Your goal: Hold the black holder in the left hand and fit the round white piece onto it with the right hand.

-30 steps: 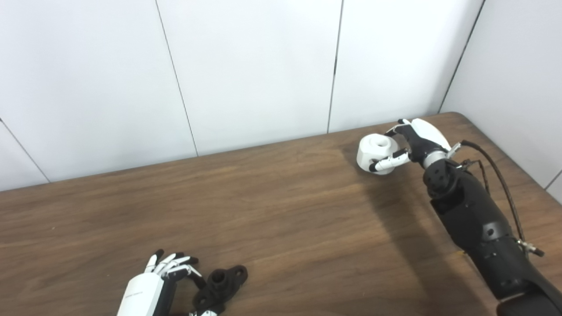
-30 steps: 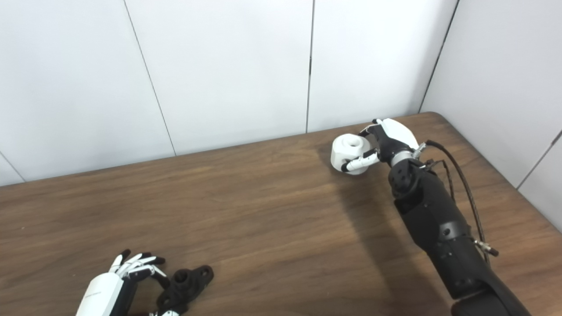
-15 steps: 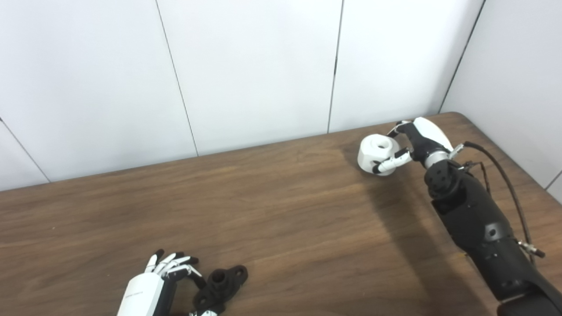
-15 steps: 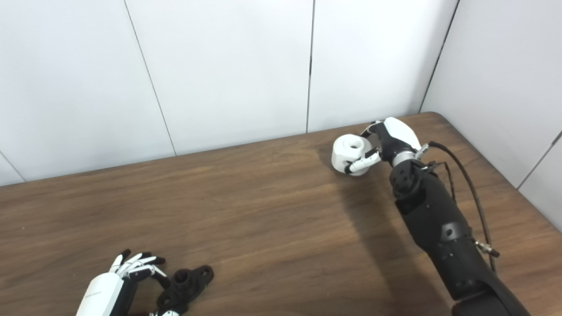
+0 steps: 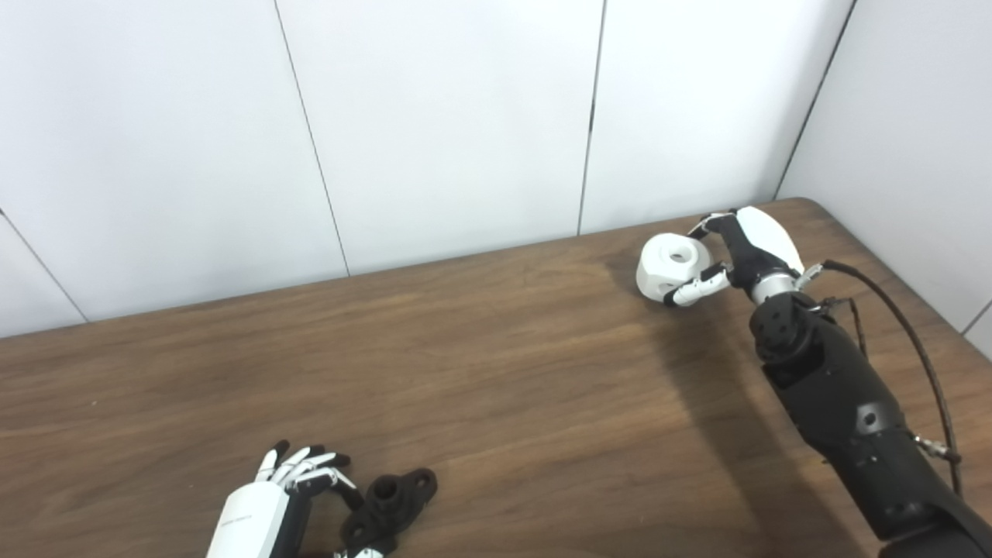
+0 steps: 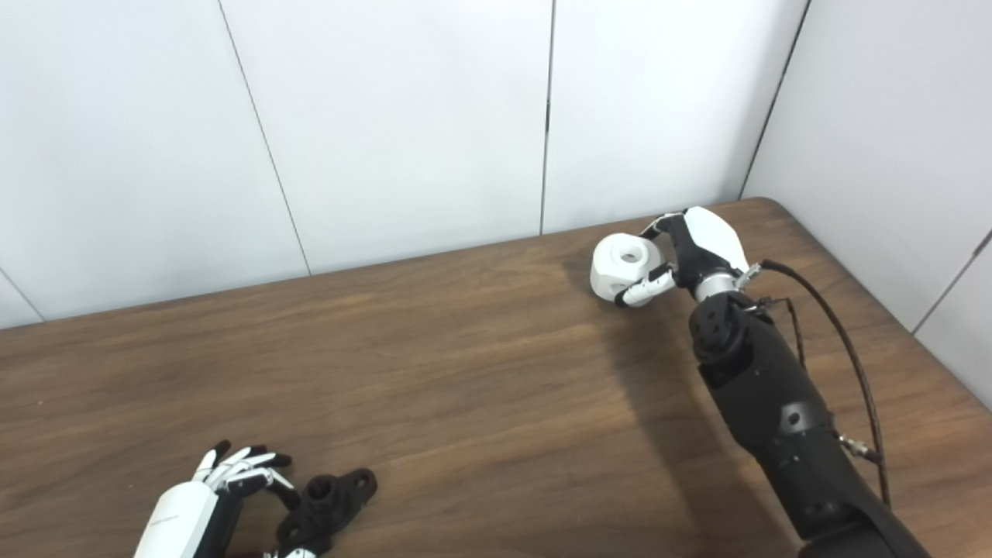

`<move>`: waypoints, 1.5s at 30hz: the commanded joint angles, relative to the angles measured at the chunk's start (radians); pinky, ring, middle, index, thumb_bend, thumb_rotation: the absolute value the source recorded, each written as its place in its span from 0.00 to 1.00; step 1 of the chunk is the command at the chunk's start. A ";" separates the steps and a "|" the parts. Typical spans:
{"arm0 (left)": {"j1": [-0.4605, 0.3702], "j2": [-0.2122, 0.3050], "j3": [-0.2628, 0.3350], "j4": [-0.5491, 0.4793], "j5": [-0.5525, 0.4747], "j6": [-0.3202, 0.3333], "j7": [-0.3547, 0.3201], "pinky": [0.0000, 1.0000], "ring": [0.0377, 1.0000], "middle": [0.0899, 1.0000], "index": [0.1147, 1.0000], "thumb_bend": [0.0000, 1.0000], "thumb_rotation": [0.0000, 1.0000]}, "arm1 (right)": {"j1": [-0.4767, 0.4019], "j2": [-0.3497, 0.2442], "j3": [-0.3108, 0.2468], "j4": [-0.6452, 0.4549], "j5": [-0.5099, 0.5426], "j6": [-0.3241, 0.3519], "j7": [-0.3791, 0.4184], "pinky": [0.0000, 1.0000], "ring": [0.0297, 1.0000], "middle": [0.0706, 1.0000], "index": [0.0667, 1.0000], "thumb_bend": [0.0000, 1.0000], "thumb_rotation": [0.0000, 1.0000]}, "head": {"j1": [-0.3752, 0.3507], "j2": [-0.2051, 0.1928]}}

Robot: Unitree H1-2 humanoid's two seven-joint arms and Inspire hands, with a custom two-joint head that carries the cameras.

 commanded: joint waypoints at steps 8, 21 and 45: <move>-0.001 0.013 -0.004 0.015 0.021 0.005 -0.018 1.00 0.87 0.75 0.42 0.52 0.04 | -0.019 -0.042 0.008 -0.121 0.008 -0.023 0.027 0.90 0.96 0.85 0.45 0.52 0.14 | 0.020 0.005; -0.002 0.001 -0.021 0.017 0.042 0.012 -0.015 1.00 0.88 0.75 0.42 0.52 0.05 | -0.019 -0.041 0.038 -0.444 -0.070 0.079 0.373 0.84 0.95 0.85 0.45 0.52 0.14 | 0.078 0.011; -0.010 -0.068 -0.075 0.042 0.119 0.055 0.009 1.00 0.89 0.75 0.42 0.52 0.05 | -0.040 0.180 0.142 -0.768 -0.201 0.079 0.819 0.90 0.95 0.85 0.45 0.52 0.14 | 0.252 0.043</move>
